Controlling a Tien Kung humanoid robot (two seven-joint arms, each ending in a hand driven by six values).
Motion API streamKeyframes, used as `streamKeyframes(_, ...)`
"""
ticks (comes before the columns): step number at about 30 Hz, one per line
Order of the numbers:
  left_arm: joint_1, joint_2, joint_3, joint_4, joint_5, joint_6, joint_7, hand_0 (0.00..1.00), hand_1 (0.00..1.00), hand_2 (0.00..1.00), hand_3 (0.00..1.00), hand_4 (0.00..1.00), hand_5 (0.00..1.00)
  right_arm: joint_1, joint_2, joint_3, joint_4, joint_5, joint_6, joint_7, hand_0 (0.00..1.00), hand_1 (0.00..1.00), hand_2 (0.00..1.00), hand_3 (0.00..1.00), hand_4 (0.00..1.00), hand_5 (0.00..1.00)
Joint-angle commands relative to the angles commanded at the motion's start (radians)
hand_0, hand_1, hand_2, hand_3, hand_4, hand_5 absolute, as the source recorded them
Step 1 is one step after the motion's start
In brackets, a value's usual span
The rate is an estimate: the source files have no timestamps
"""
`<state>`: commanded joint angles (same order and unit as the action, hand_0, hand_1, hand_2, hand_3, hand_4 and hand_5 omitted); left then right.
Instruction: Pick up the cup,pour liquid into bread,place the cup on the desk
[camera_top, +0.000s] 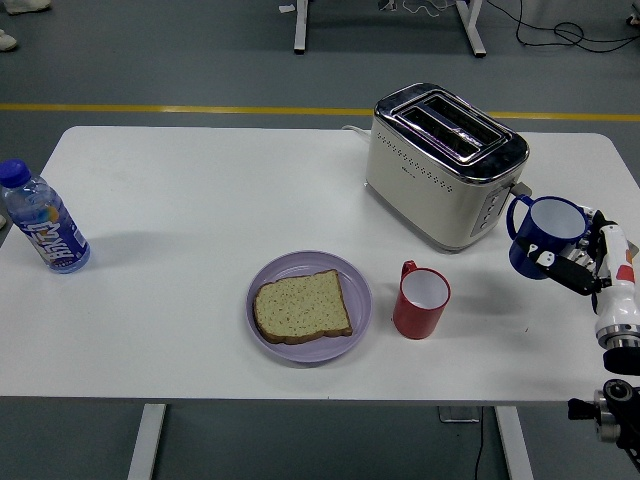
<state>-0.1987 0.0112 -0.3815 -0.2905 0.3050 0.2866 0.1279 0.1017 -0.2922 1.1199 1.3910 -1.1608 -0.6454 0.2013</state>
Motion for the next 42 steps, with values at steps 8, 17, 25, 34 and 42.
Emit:
streamKeyframes(8,0.000,-0.001,-0.004,0.000,0.007,0.000,0.003,0.681,0.680,0.692,0.543,0.253,0.998,-0.003,0.038,-0.020,-0.107,0.097,0.000,0.179,0.390,0.305,0.436,0.451,0.711,0.007)
streamKeyframes(17,-0.002,-0.001,-0.005,0.000,0.010,-0.001,0.005,0.680,0.680,0.691,0.542,0.252,0.998,0.009,0.046,-0.056,-0.167,0.105,0.004,0.213,0.392,0.306,0.437,0.451,0.711,0.005)
streamKeyframes(25,-0.003,0.000,-0.006,-0.001,0.012,-0.001,0.005,0.681,0.681,0.691,0.542,0.252,0.998,0.031,0.055,-0.098,-0.221,0.111,0.001,0.224,0.391,0.306,0.437,0.452,0.712,0.004)
streamKeyframes(34,-0.003,-0.002,-0.009,-0.001,0.017,-0.002,0.008,0.680,0.681,0.691,0.541,0.252,0.998,0.059,0.075,-0.133,-0.303,0.151,0.000,0.261,0.394,0.311,0.438,0.453,0.717,0.003)
streamKeyframes(42,-0.005,-0.003,-0.014,-0.002,0.029,-0.002,0.013,0.681,0.681,0.690,0.543,0.252,0.998,0.070,0.092,-0.141,-0.327,0.157,0.000,0.272,0.395,0.311,0.440,0.452,0.716,0.007)
